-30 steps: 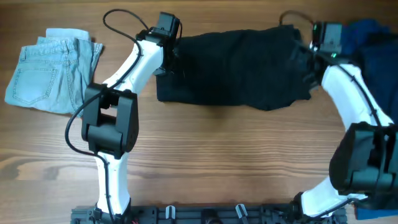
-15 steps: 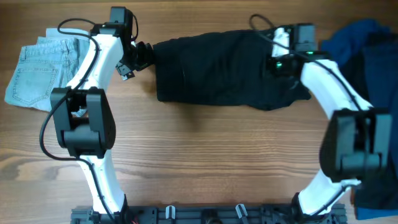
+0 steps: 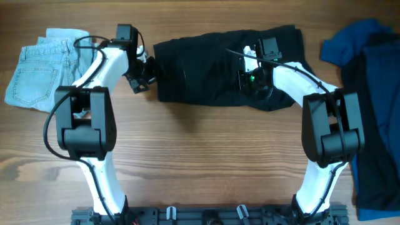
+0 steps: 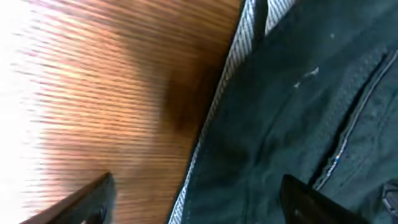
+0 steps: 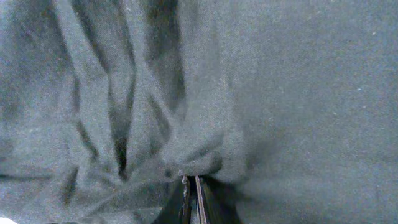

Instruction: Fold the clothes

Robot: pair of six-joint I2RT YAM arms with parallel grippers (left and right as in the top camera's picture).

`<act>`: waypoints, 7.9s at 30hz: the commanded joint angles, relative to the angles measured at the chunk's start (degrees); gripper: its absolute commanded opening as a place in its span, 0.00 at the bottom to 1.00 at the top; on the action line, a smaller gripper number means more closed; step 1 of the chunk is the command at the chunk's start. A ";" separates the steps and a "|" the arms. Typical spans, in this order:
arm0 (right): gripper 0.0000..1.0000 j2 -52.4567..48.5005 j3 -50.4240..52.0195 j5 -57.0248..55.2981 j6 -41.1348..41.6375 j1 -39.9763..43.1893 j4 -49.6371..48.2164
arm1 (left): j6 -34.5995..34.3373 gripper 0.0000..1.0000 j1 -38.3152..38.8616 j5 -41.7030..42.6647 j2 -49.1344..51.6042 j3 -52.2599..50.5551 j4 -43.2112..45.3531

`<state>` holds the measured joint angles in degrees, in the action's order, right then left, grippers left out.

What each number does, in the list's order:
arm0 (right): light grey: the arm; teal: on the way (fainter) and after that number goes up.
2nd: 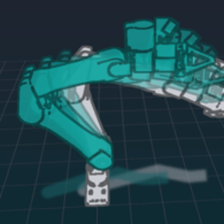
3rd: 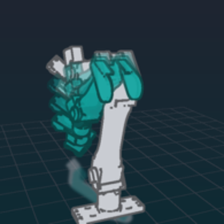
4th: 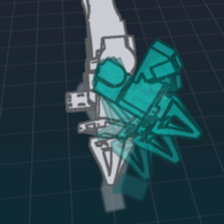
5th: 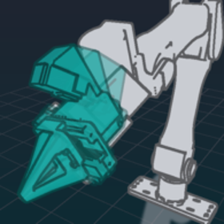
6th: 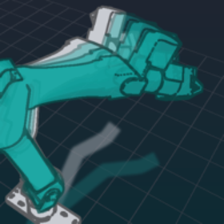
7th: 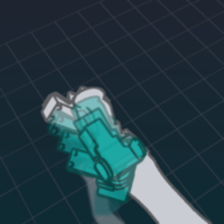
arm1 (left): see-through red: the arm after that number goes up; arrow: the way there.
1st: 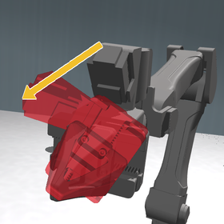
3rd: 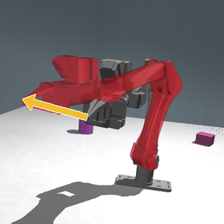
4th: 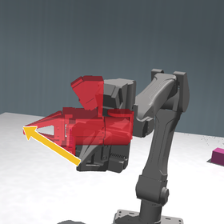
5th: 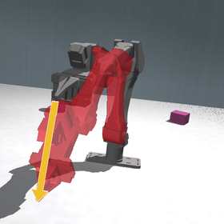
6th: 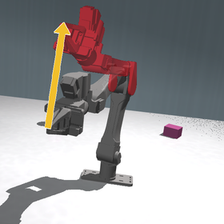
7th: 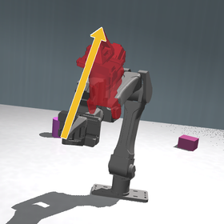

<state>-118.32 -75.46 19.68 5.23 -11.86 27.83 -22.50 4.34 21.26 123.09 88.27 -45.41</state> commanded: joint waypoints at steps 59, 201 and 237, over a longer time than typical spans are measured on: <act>0.05 -0.07 -9.60 -3.85 14.78 -8.31 -8.59 | 1.42 0.04 4.61 -1.66 -20.35 -3.54 -4.96; 0.04 -6.08 -11.15 7.19 35.26 -19.69 -6.43 | 35.34 0.04 26.95 -8.02 -22.58 17.07 -22.84; 0.04 -5.99 -11.04 2.67 32.94 -14.84 3.41 | 37.38 0.04 17.86 -14.25 -18.64 24.17 -26.08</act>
<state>-123.74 -86.65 20.73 29.41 -23.03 33.76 13.02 25.69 7.94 106.91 106.54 -70.87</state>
